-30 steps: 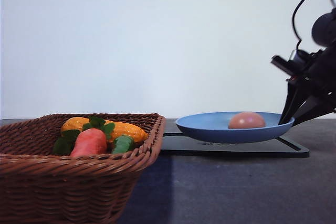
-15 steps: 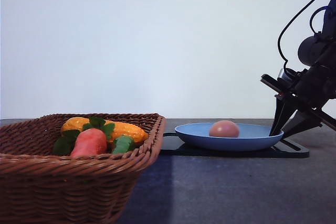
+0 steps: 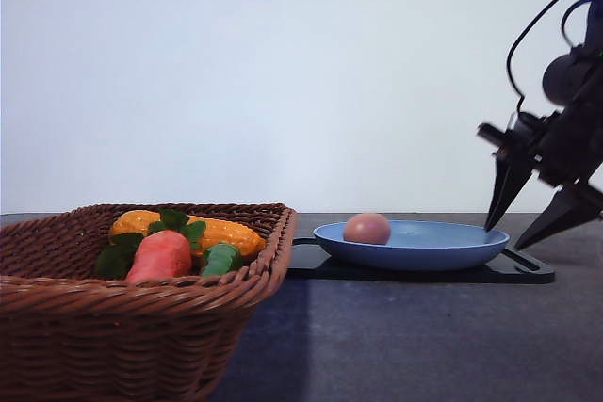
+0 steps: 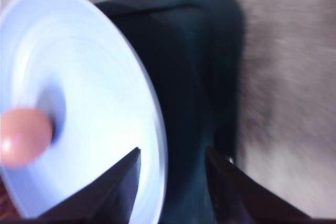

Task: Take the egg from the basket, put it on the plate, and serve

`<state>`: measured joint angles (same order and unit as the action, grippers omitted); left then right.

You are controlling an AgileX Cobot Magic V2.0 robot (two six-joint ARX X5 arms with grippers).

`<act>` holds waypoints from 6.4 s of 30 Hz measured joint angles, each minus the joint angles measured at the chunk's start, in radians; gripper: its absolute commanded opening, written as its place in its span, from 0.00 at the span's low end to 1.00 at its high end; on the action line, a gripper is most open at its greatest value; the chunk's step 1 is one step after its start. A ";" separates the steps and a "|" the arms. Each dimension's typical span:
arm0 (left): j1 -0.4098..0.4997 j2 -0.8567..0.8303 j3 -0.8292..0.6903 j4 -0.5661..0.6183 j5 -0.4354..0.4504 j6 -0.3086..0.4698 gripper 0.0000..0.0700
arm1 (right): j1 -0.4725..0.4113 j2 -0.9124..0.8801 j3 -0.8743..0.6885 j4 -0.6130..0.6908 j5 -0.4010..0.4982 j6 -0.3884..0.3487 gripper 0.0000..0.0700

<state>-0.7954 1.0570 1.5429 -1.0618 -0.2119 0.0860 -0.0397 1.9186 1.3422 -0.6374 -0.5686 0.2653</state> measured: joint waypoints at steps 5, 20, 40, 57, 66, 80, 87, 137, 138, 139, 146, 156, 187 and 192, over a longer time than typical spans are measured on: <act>0.041 0.090 0.000 0.004 0.000 0.002 0.00 | -0.016 -0.109 0.006 -0.068 0.029 -0.021 0.06; 0.352 0.289 -0.051 0.104 0.096 0.033 0.00 | 0.239 -0.459 -0.013 -0.248 0.353 -0.133 0.00; 0.469 -0.220 -0.724 0.695 0.240 -0.123 0.00 | 0.540 -0.969 -0.573 0.372 0.651 -0.146 0.00; 0.424 -0.453 -0.974 0.732 0.241 -0.237 0.00 | 0.584 -1.107 -0.895 0.692 0.652 -0.145 0.00; 0.424 -0.454 -0.974 0.737 0.241 -0.240 0.00 | 0.584 -1.107 -0.895 0.701 0.652 -0.145 0.00; 0.538 -0.817 -0.978 0.717 0.238 -0.158 0.00 | 0.584 -1.107 -0.895 0.701 0.652 -0.145 0.00; 0.677 -0.964 -1.116 0.726 0.237 -0.077 0.00 | 0.584 -1.107 -0.895 0.701 0.652 -0.145 0.00; 0.710 -1.052 -1.511 0.880 0.238 -0.202 0.00 | 0.584 -1.107 -0.895 0.702 0.652 -0.145 0.00; 0.710 -1.052 -1.511 0.880 0.238 -0.202 0.00 | 0.584 -1.107 -0.895 0.702 0.653 -0.146 0.00; 0.710 -1.052 -1.511 0.880 0.238 -0.202 0.00 | 0.584 -1.107 -0.895 0.703 0.667 -0.155 0.00; 0.710 -1.052 -1.511 0.880 0.238 -0.202 0.00 | 0.563 -1.247 -0.895 0.676 0.900 -0.260 0.00; 0.710 -1.052 -1.511 0.880 0.238 -0.203 0.00 | 0.275 -1.599 -0.968 0.693 0.577 -0.301 0.00; 0.710 -1.052 -1.511 0.880 0.238 -0.203 0.00 | 0.052 -1.914 -1.319 0.485 0.223 -0.318 0.00; 0.710 -1.052 -1.511 0.880 0.238 -0.203 0.00 | 0.052 -1.913 -1.326 0.485 0.222 -0.318 0.00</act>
<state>-0.0853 0.0051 0.0322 -0.1818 0.0257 -0.1173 0.0120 0.0051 0.0162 -0.1524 -0.3466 -0.0525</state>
